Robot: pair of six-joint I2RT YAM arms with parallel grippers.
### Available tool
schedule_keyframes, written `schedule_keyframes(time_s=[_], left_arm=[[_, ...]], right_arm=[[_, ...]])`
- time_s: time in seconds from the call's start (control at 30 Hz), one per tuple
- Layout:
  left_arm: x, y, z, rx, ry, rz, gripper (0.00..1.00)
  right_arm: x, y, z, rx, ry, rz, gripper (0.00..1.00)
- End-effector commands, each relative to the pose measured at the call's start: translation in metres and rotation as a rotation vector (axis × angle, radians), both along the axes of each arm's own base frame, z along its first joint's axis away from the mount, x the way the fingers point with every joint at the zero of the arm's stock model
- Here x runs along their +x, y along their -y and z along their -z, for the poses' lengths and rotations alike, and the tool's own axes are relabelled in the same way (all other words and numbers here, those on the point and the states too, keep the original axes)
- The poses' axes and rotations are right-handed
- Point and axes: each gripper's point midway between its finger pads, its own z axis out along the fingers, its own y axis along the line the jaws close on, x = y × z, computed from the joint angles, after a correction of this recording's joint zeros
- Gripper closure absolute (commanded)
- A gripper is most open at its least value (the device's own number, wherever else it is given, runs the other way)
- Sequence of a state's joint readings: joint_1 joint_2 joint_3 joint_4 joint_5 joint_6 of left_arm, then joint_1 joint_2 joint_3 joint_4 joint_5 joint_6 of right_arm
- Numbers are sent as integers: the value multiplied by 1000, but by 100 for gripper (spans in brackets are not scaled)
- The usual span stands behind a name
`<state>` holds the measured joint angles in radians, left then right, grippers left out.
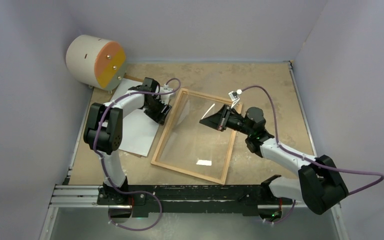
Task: Put the photo into the frame
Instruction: Place the photo frame item in the photo frame.
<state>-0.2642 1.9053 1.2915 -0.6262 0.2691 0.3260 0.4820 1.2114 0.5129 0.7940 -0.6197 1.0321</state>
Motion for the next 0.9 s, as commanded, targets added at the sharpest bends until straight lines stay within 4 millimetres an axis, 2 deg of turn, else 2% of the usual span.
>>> schedule_keyframes(time_s=[0.0,0.13,0.3,0.87], left_arm=[[-26,10,10,-38,-91,43,44],[-26,9,9,-36,-91,42,45],[-27,9,10,-35,-93,46,46],[-28,10,10,-43,-98,53,50]], right_arm=[[-1,-13,-17,3,68,-42,100],[-1,-16,-16,-3,64,-43,100],[-5,-11,-9,-32,61,-27,100],[-28,16,46,-183,-59,30,100]])
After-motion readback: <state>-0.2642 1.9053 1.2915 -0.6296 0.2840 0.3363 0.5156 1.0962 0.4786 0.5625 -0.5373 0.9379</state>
